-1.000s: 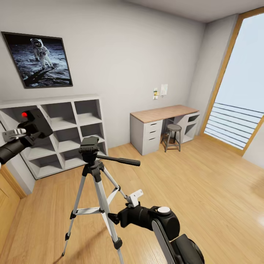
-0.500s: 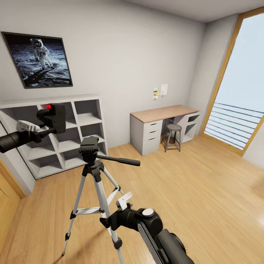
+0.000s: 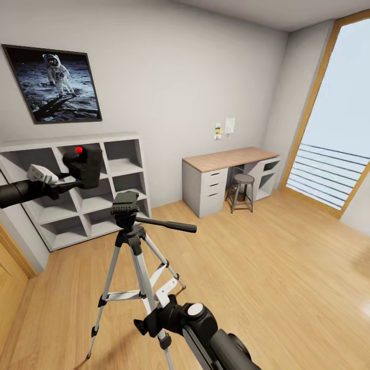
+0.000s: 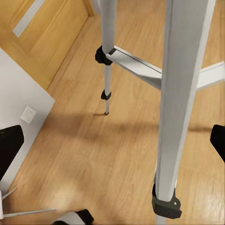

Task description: Attach the digital camera to the camera tripod in the bedroom.

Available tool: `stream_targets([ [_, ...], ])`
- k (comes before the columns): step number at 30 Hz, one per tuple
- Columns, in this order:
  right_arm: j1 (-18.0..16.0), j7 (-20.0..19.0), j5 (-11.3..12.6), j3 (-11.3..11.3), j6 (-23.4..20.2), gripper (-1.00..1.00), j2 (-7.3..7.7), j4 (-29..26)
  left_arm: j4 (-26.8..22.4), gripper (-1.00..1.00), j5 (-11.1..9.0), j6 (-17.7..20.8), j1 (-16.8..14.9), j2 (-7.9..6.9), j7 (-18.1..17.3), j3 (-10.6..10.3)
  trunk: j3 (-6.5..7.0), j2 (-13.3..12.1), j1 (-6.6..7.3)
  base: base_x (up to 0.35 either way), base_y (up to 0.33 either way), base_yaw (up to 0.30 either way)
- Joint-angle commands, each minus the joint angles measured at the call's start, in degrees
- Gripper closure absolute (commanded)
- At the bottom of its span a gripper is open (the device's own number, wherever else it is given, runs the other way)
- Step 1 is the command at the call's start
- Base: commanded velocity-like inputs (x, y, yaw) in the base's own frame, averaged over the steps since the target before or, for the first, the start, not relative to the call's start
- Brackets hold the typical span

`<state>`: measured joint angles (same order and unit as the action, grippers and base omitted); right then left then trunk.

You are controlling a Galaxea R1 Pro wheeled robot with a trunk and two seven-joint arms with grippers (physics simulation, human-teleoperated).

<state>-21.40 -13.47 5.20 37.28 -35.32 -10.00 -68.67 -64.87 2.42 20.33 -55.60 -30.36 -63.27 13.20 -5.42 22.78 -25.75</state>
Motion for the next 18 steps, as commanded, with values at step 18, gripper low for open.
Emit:
stream_targets([
  [18,-0.1,3.8,0.7,0.3,2.7,-1.00,0.00,0.1,0.4,1.00,0.9,0.0,-2.3,-0.75,-7.7,-2.2,-0.13,0.1,-0.04,0.000,0.000,0.000],
])
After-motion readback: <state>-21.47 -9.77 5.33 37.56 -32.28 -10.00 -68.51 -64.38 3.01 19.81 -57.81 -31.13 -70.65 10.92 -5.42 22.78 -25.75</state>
